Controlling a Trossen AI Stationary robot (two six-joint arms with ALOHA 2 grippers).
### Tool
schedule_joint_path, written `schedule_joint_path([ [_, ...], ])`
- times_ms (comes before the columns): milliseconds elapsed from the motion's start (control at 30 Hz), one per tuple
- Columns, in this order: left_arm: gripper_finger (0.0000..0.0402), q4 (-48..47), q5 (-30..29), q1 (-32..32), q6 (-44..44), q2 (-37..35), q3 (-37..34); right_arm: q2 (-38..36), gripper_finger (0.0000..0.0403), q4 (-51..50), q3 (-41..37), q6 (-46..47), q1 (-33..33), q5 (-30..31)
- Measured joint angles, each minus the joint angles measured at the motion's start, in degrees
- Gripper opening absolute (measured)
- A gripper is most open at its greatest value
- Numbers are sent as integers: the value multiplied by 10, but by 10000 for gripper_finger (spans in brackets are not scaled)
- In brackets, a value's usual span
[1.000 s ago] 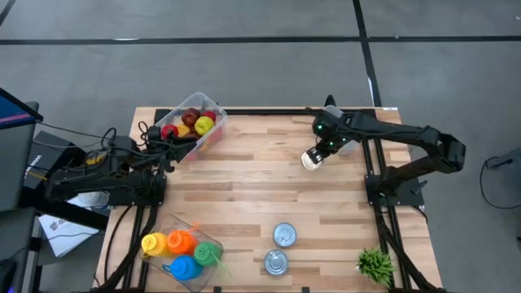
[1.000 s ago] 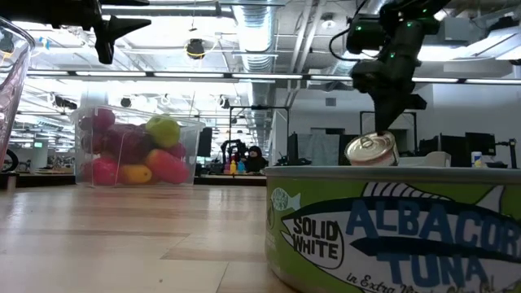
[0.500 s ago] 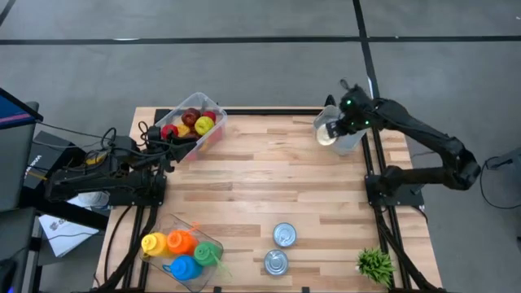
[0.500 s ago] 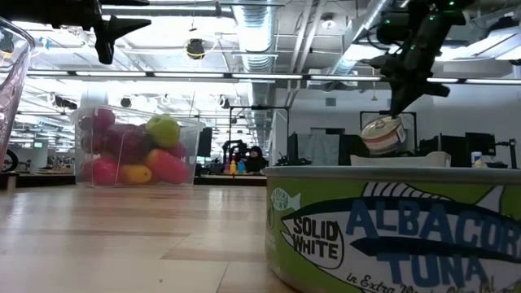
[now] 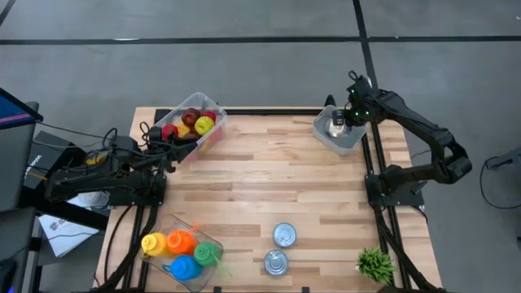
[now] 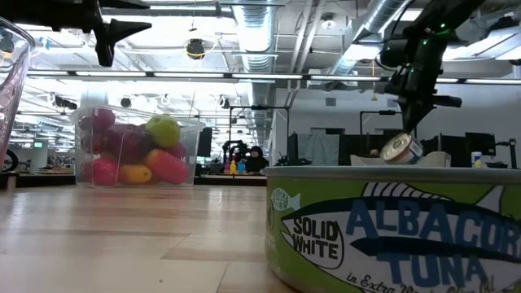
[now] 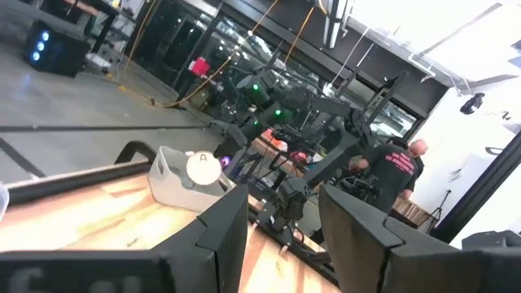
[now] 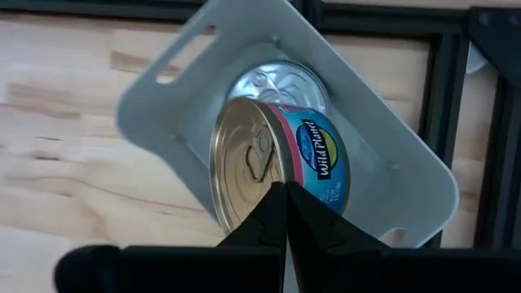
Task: Pick & Place Food Item
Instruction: Put the blue and pink tuna can into the gray bin, then stack the red tuna can on the blue tuna can
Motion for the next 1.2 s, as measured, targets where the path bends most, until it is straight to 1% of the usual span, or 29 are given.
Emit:
schedule_joint_path([
  [167,140,0,0,0,-26,0,-11,22,0,-20,0,-12,-8,2],
  [633,140,0,-1,0,-26,0,-12,33,0,-66,0,-38,-6,-12],
  [833,140,1,-1,0,-26,0,-12,39,4,-72,0,-41,-5,-16],
  [1000,140,0,-1,0,-26,0,-12,55,37,-78,0,-40,2,-7],
  [1200,140,1,-1,0,-26,0,-13,61,104,-77,1,-46,7,10],
])
